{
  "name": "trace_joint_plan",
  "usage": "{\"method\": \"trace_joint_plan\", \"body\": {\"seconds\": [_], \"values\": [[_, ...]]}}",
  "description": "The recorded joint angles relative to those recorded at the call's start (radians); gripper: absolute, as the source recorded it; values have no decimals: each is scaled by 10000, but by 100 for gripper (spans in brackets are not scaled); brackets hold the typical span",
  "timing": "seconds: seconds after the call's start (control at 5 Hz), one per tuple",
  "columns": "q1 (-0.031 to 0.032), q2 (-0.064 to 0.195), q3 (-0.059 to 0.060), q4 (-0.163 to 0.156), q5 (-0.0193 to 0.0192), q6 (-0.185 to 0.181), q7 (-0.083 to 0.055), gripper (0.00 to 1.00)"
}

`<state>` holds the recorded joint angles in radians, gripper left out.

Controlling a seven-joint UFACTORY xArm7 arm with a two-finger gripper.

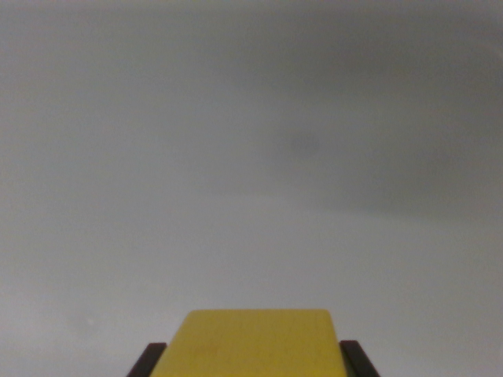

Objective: Pick yellow cube

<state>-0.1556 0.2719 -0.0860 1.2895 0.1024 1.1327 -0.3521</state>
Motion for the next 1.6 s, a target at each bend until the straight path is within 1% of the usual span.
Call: {"method": "trace_joint_plan", "body": {"seconds": [0.2, 0.4, 0.6, 0.8, 1.0, 1.2, 1.4, 1.6], "values": [[0, 0, 0, 0, 0, 0, 0, 100], [3, -151, -11, 321, -32, 469, 42, 100], [3, -151, -11, 321, -32, 469, 42, 100], [6, -303, -22, 645, -64, 944, 84, 100], [6, -303, -22, 645, -64, 944, 84, 100], [9, -454, -34, 968, -97, 1417, 126, 100], [9, -454, -34, 968, -97, 1417, 126, 100], [12, -604, -45, 1286, -129, 1882, 168, 100]]}}
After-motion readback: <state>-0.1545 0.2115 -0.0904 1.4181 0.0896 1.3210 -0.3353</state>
